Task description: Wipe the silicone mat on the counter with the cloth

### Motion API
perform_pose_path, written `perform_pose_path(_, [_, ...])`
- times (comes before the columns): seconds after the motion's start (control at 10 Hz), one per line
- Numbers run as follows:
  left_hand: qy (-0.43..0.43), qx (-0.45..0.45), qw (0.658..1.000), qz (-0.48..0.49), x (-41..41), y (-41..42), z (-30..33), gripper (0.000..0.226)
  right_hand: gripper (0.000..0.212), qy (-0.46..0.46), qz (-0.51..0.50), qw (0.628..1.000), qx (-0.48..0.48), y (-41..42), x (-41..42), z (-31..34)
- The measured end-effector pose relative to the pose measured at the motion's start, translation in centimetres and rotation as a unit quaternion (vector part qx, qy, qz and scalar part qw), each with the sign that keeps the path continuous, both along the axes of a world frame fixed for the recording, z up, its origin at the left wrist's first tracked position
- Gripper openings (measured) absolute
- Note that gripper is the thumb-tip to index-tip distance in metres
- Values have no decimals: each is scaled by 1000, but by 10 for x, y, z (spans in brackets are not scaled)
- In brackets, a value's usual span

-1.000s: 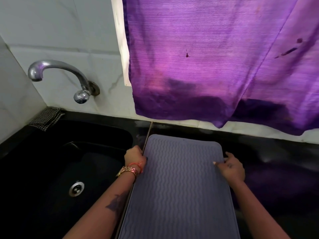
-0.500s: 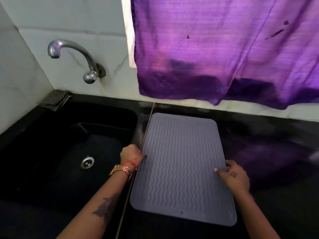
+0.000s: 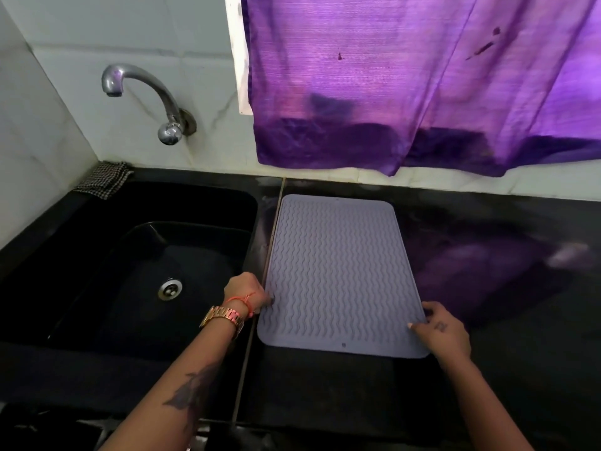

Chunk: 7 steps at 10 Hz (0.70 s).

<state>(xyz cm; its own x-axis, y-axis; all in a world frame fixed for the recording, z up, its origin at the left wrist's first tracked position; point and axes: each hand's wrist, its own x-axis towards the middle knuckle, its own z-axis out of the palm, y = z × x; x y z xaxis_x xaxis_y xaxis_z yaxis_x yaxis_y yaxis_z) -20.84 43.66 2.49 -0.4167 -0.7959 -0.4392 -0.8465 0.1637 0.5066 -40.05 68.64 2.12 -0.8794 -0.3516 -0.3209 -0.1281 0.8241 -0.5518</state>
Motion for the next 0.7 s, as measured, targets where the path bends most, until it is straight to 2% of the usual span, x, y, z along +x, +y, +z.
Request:
perform_pose_path(0.1, [-19,38,999,-7,9,7,3,19,41,-18,-29,999,-21,12,8,-6])
perform_pose_path(0.2, [-10,85,996,-5,17,9,1,18,39,-52,-61,993,-88,23,15,-9])
perform_pose_path(0.3, [-13,77,997,1,22,15,1,16,38,-34,-77,990,-110,26,23,-6])
perform_pose_path(0.4, [-43,-62,996,-39,25,24,-1,30,34,71,7,997,37,21,33,1])
perform_pose_path(0.5, [-45,-134,986,-84,26,42,-5,36,46,165,92,975,117,19,42,-1])
perform_pose_path(0.6, [-19,-196,976,-97,26,58,-7,42,54,219,128,967,36,18,48,-5])
perform_pose_path(0.7, [62,-267,957,-94,24,76,-11,46,76,254,160,953,-42,8,65,-7])
